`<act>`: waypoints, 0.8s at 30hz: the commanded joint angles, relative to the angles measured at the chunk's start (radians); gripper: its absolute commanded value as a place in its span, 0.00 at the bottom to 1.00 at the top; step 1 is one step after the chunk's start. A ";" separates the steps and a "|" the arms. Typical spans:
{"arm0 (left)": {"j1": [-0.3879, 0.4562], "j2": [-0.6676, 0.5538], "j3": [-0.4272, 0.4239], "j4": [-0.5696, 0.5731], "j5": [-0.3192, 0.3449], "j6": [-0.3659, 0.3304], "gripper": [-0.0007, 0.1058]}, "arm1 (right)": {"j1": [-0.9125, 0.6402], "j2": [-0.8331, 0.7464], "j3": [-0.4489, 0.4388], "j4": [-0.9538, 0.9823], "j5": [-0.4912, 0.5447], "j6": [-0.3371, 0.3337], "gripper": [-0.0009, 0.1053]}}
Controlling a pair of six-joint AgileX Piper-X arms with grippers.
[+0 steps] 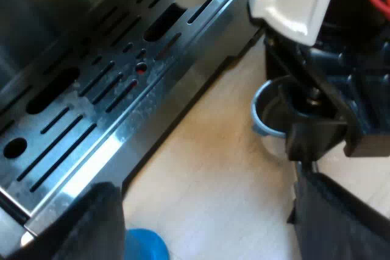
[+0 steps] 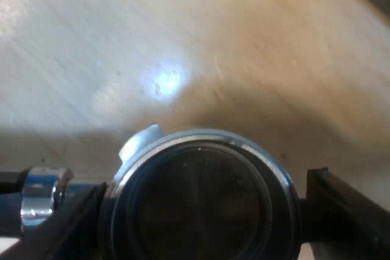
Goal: Put the handle in the coffee machine
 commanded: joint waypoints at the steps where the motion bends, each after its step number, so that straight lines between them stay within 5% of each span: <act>1: -0.003 -0.002 -0.022 0.015 -0.002 0.014 0.58 | -0.002 -0.039 0.000 0.044 -0.013 0.040 0.01; 6: -0.003 -0.002 -0.034 0.053 0.025 0.023 0.58 | -0.002 -0.081 0.000 0.057 -0.013 0.064 0.01; 11: -0.003 -0.002 -0.041 0.053 0.240 0.023 0.60 | -0.002 -0.129 0.000 0.084 0.037 0.064 0.01; 17: -0.003 -0.002 -0.061 0.108 0.258 0.024 0.75 | -0.002 -0.161 0.000 0.120 0.059 0.064 0.01; 24: -0.003 -0.002 -0.074 0.208 0.271 0.046 0.72 | -0.002 -0.178 0.000 0.125 0.059 0.071 0.01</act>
